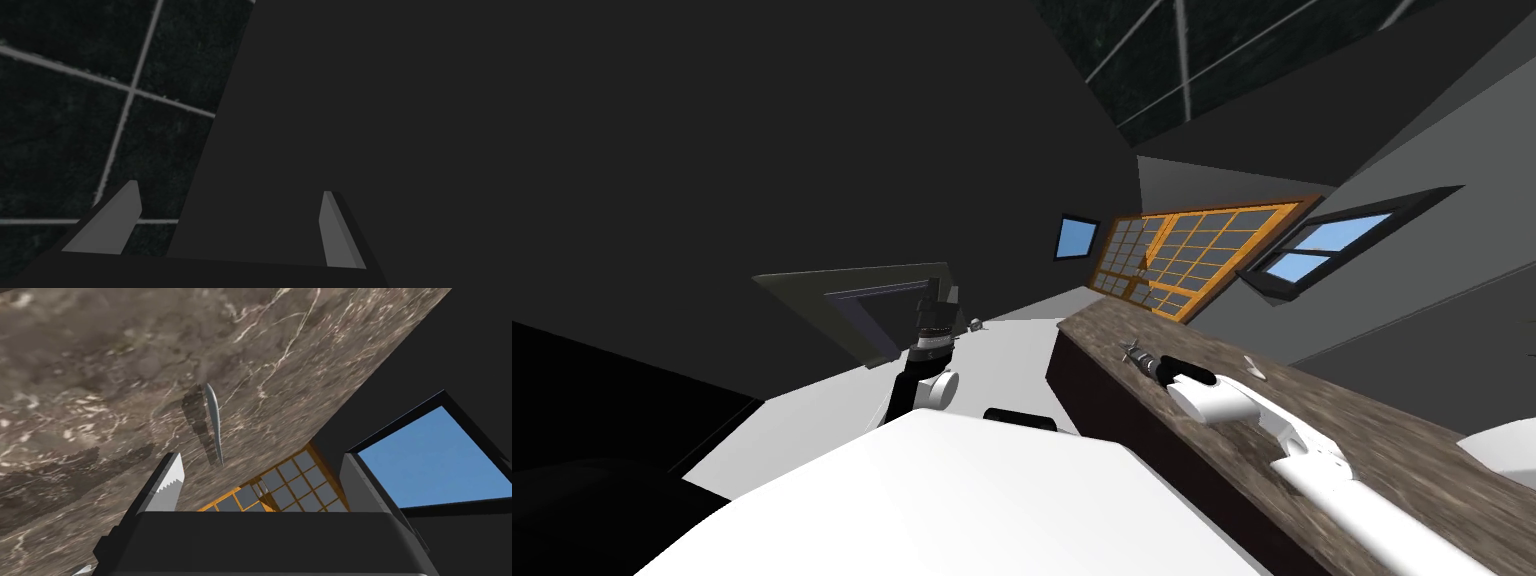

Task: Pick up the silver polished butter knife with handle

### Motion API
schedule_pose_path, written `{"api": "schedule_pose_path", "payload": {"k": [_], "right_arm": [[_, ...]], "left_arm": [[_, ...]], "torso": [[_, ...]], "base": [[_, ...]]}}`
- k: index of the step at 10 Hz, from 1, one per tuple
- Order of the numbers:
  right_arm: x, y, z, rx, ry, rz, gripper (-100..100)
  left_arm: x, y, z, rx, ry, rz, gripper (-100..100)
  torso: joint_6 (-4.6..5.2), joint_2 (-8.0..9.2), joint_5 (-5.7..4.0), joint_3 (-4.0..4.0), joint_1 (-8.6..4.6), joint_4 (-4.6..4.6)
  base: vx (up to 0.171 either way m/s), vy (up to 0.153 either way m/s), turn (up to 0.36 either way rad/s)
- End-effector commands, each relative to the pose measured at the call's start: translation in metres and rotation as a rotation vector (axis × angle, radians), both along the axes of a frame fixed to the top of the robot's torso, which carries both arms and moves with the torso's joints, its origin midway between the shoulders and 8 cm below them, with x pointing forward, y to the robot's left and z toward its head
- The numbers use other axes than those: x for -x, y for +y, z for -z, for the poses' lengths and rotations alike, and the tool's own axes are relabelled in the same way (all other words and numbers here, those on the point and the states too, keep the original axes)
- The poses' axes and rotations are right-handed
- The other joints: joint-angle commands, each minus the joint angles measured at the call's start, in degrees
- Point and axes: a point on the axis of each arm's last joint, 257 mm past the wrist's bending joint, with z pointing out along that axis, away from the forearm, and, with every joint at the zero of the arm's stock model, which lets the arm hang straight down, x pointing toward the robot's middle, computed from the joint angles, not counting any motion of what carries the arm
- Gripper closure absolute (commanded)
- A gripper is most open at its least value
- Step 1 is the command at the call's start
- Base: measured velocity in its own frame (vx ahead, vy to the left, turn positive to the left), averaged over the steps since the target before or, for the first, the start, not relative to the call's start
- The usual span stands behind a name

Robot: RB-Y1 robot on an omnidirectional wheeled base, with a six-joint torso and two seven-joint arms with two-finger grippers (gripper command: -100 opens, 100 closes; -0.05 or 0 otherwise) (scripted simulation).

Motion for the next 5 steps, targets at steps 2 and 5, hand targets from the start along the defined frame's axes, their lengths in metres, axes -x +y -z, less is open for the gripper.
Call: {"api": "schedule_pose_path", "payload": {"k": [2,5], "right_arm": [[0.023,-0.03,0.021,0.062,0.134,0.019,-100],[0.054,-0.061,0.039,0.126,0.275,0.042,-100]], "left_arm": [[0.0,0.0,0.0,0.0,0.0,0.0,0],[0.0,0.0,0.0,0.0,0.0,0.0,0]], "torso": [[-0.01,-0.1,-0.01,-0.05,-0.04,-0.02],[-0.01,-0.38,0.01,-0.22,0.08,-0.09]], "base": [[0.165,0.006,0.016],[0.211,0.014,0.009]]}}
